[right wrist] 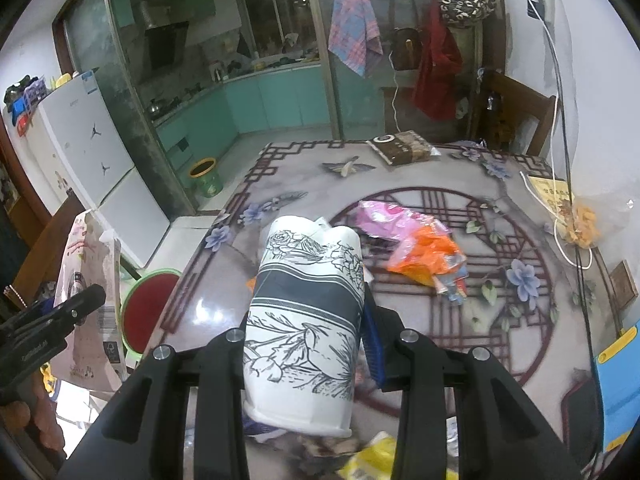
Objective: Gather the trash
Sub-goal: 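Carry bag and cup to the red bucket and release both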
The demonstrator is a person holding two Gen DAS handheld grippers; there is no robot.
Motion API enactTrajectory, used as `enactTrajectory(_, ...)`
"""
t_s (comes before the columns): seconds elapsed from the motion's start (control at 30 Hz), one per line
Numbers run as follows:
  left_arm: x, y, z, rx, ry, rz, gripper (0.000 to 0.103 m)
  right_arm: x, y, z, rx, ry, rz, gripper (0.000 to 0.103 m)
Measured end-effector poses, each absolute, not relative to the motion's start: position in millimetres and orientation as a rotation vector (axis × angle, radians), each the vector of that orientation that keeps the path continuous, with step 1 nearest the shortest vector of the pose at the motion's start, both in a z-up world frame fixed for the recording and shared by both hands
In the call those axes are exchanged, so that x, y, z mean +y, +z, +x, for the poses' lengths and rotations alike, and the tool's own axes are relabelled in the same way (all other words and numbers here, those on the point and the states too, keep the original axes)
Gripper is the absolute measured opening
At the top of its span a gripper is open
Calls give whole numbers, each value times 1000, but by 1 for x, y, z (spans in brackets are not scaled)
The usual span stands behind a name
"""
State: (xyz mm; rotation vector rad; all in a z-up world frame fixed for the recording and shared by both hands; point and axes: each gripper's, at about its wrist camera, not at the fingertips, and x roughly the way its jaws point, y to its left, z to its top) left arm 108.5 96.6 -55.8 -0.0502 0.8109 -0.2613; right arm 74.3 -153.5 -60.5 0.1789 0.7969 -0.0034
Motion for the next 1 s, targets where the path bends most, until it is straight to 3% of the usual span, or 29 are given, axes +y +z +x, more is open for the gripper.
enactTrajectory(1.0,278,-101,181,926,-165,-79,54,52,-89,166,888,154,162,34)
